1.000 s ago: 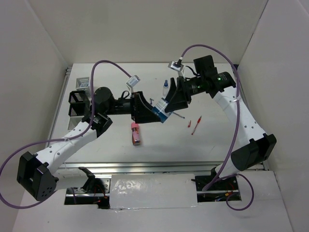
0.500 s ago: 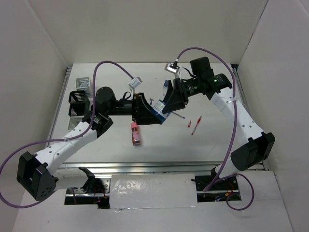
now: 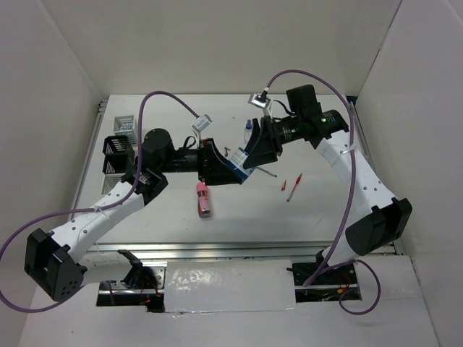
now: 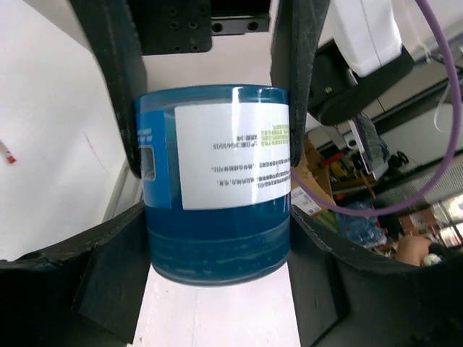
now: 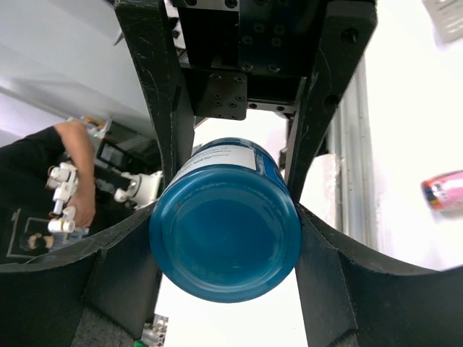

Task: Sort the stationery into containers
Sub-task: Place the stationery at the center of the board.

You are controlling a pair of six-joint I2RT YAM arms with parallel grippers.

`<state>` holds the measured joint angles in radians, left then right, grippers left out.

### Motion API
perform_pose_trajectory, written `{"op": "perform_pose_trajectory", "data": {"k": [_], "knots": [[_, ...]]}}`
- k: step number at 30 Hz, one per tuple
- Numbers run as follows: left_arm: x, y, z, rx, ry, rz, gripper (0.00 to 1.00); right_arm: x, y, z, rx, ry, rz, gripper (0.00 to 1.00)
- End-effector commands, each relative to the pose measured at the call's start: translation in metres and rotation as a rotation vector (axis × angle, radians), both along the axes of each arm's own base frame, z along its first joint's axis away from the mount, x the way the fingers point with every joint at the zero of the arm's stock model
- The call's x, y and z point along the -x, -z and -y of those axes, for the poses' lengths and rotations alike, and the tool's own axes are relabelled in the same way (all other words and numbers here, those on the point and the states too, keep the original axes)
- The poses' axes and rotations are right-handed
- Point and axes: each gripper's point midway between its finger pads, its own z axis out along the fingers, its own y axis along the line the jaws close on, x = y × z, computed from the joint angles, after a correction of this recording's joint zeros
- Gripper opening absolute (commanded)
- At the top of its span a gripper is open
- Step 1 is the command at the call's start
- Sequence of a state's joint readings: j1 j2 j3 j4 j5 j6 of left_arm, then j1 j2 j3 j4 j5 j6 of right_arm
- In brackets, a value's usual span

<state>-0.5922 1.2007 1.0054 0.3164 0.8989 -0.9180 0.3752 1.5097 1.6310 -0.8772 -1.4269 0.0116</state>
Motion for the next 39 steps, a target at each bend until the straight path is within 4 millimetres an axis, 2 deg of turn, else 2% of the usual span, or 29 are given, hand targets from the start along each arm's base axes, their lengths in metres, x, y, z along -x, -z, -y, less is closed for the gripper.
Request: {"op": "perform_pose_trajectory", "data": {"k": [1, 2, 4, 5, 6, 7, 10, 13, 19, 20, 21, 22, 23, 25, 26, 28, 29, 31, 32, 34, 35, 39], "knots": [[-0.007, 0.018, -0.012, -0.055, -0.061, -0.048, 0.00, -0.016, -0.020, 0.019, 0.000, 0.103, 0.056, 0.72], [-0.008, 0.020, -0.014, -0.062, -0.071, -0.060, 0.00, -0.030, -0.016, 0.027, 0.025, 0.169, 0.073, 0.73], [-0.016, 0.032, -0.019, -0.100, -0.112, -0.109, 0.00, -0.040, -0.015, 0.037, 0.045, 0.241, 0.106, 0.74], [-0.018, 0.036, -0.021, -0.119, -0.127, -0.127, 0.00, -0.054, -0.011, 0.047, 0.072, 0.314, 0.134, 0.74], [-0.025, 0.043, -0.025, -0.145, -0.148, -0.133, 0.00, -0.059, -0.007, 0.052, 0.084, 0.345, 0.140, 0.74], [-0.029, 0.056, -0.029, -0.194, -0.159, -0.193, 0.00, -0.060, -0.008, 0.057, 0.090, 0.373, 0.157, 0.74], [-0.041, 0.077, -0.042, -0.256, -0.181, -0.248, 0.00, -0.068, 0.001, 0.070, 0.121, 0.440, 0.188, 0.74], [-0.048, 0.085, -0.048, -0.281, -0.195, -0.245, 0.00, -0.069, 0.011, 0.072, 0.119, 0.440, 0.167, 0.73], [-0.055, 0.068, -0.051, -0.275, -0.200, -0.119, 0.00, -0.075, 0.027, 0.070, 0.160, 0.450, 0.135, 0.72], [-0.059, 0.079, -0.056, -0.341, -0.227, -0.098, 0.00, -0.076, 0.029, 0.070, 0.167, 0.455, 0.135, 0.72], [-0.068, 0.070, -0.058, -0.371, -0.253, -0.057, 0.00, -0.076, 0.030, 0.071, 0.171, 0.459, 0.138, 0.72], [-0.073, 0.073, -0.062, -0.408, -0.271, -0.043, 0.00, -0.077, 0.031, 0.072, 0.181, 0.469, 0.144, 0.72], [-0.085, 0.077, -0.072, -0.467, -0.314, 0.019, 0.00, -0.076, 0.032, 0.073, 0.184, 0.470, 0.147, 0.72], [-0.094, 0.085, -0.088, -0.586, -0.362, 0.007, 0.00, -0.074, 0.036, 0.074, 0.189, 0.467, 0.143, 0.72], [-0.100, 0.090, -0.105, -0.677, -0.407, 0.023, 0.00, -0.072, 0.037, 0.074, 0.191, 0.468, 0.143, 0.72], [-0.113, 0.106, -0.122, -0.807, -0.434, 0.043, 0.00, -0.070, 0.042, 0.075, 0.200, 0.472, 0.136, 0.72], [-0.120, 0.116, -0.138, -0.908, -0.474, 0.032, 0.00, -0.069, 0.042, 0.076, 0.201, 0.475, 0.139, 0.72], [-0.131, 0.116, -0.155, -1.001, -0.496, 0.082, 0.00, -0.068, 0.045, 0.078, 0.206, 0.481, 0.136, 0.72], [-0.131, 0.133, -0.167, -1.098, -0.484, 0.041, 0.00, -0.067, 0.046, 0.078, 0.207, 0.480, 0.138, 0.72], [-0.135, 0.138, -0.180, -1.171, -0.439, 0.071, 0.00, -0.065, 0.048, 0.078, 0.208, 0.481, 0.135, 0.72], [-0.127, 0.152, -0.187, -1.235, -0.381, 0.028, 0.00, -0.065, 0.047, 0.079, 0.208, 0.482, 0.136, 0.72], [-0.122, 0.168, -0.209, -1.372, -0.305, 0.017, 0.00, -0.062, 0.050, 0.079, 0.206, 0.476, 0.123, 0.72]]}}
